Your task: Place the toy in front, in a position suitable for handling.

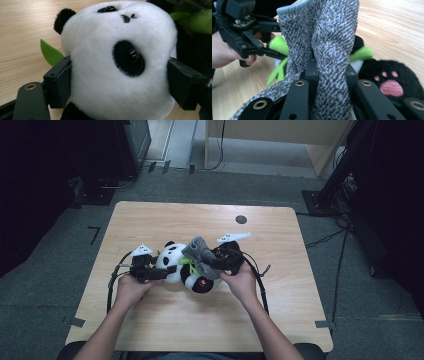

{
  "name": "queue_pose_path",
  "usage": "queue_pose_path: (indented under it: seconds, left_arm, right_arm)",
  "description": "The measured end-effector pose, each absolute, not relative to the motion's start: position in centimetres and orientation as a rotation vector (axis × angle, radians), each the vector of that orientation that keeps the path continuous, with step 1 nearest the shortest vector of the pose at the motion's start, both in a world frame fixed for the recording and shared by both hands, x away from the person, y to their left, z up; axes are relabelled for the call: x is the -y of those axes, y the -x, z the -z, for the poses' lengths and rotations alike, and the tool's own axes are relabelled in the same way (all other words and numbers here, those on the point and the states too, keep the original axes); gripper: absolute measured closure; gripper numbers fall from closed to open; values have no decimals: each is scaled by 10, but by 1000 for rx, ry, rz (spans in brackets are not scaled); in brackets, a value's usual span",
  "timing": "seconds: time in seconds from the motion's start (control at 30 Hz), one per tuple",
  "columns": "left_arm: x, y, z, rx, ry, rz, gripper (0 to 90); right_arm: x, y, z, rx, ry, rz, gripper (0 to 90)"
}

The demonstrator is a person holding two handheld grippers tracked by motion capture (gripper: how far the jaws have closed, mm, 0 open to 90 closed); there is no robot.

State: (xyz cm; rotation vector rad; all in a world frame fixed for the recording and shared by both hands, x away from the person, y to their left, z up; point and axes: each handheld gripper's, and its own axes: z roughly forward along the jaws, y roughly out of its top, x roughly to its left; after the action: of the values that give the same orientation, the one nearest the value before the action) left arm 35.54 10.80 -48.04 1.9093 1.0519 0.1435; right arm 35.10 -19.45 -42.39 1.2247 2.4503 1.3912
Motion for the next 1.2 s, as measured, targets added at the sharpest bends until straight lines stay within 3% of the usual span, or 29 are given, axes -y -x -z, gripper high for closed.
queue_pose_path:
  seconds: [1.2]
  left_arm:
    - [-106,-358,475,-1086,-1938,-107,207]
  right_arm:
    - [252,-328,470,-2462,-1334,-1339,765]
